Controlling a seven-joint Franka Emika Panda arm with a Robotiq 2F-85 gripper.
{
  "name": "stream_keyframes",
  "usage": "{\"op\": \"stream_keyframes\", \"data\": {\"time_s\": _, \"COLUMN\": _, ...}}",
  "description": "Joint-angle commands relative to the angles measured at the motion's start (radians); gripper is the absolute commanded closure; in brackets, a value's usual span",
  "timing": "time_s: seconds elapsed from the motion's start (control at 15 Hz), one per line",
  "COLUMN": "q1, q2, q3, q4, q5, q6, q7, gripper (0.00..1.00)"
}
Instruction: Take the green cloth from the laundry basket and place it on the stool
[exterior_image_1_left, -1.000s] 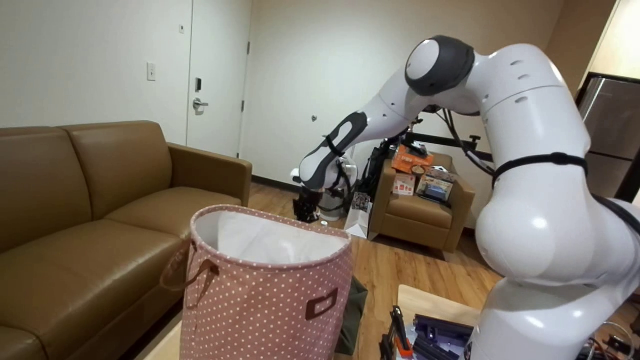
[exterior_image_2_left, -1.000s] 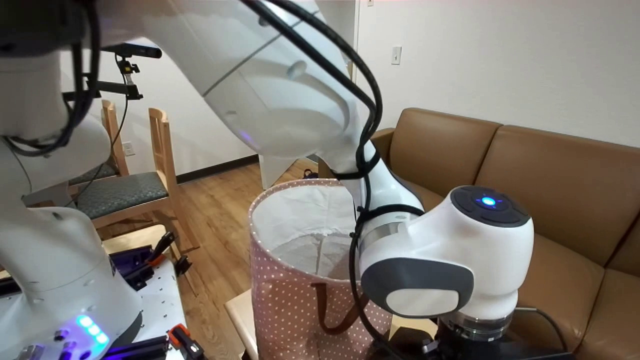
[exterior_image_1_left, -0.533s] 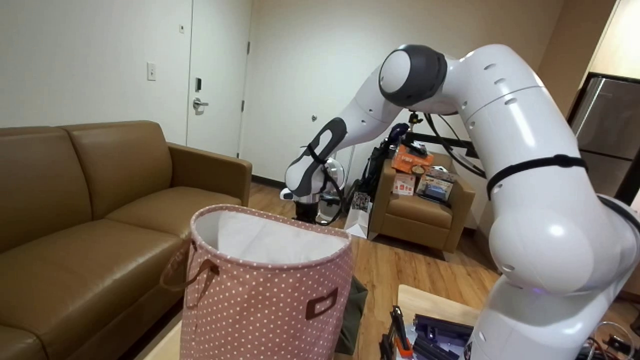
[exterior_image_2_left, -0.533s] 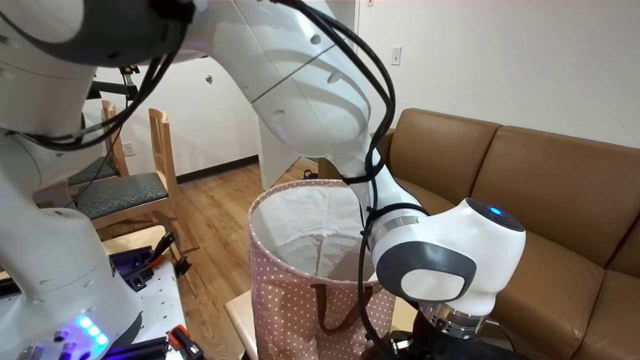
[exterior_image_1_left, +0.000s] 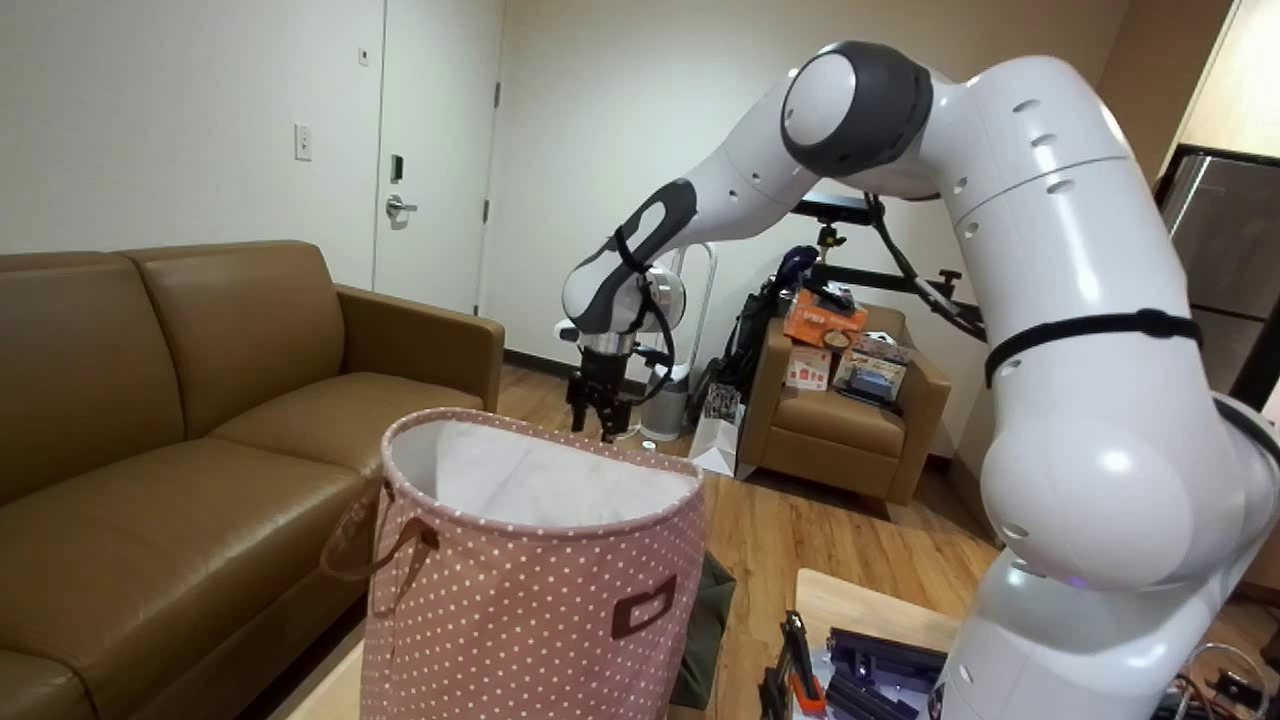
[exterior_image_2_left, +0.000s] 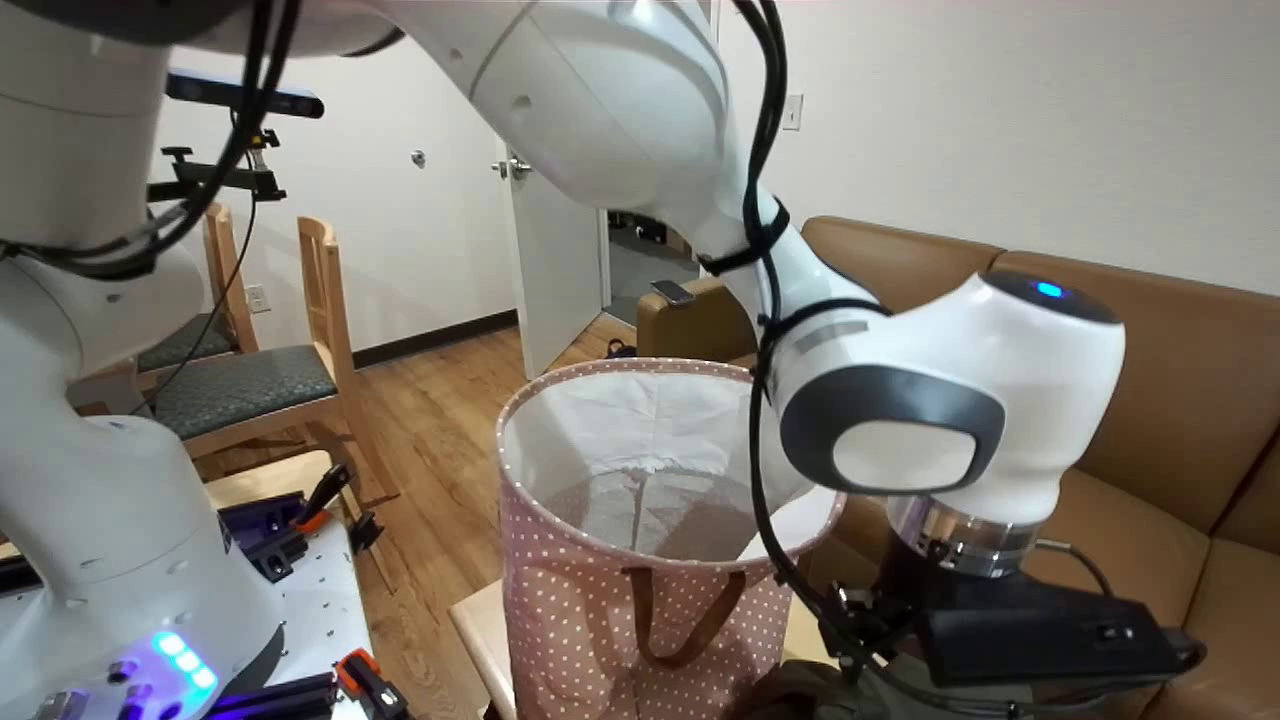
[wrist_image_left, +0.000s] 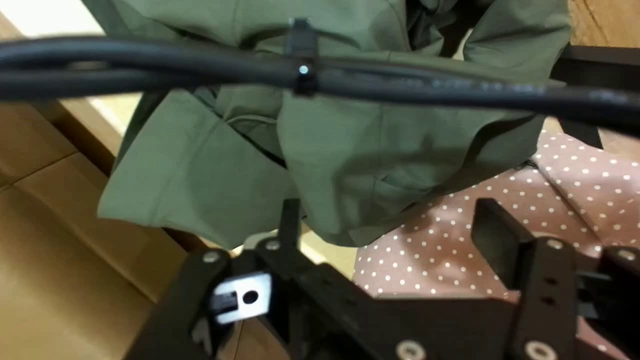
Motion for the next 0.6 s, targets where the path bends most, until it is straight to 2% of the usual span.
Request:
{"op": "stream_keyframes", "data": {"time_s": 0.0, "q1": 0.032, "q2": -0.194, "q3": -0.013, "q4": -0.129, "q5": 0.025, "q6": 0.024, "q7": -0.083, "gripper": 0.0}}
{"op": "stream_keyframes", "data": {"time_s": 0.33, "q1": 0.096, "q2": -0.471, "q3": -0.012, "q4": -0.315, "q5": 0.09, "q6": 0.014, "q7": -0.295, "gripper": 0.0}}
{"op": "stream_keyframes", "data": {"time_s": 0.53, "q1": 0.196, "q2": -0.603, "q3": -0.063, "q4": -0.413, "q5": 0.107, "q6": -0.007, "q7": -0.398, "gripper": 0.0}}
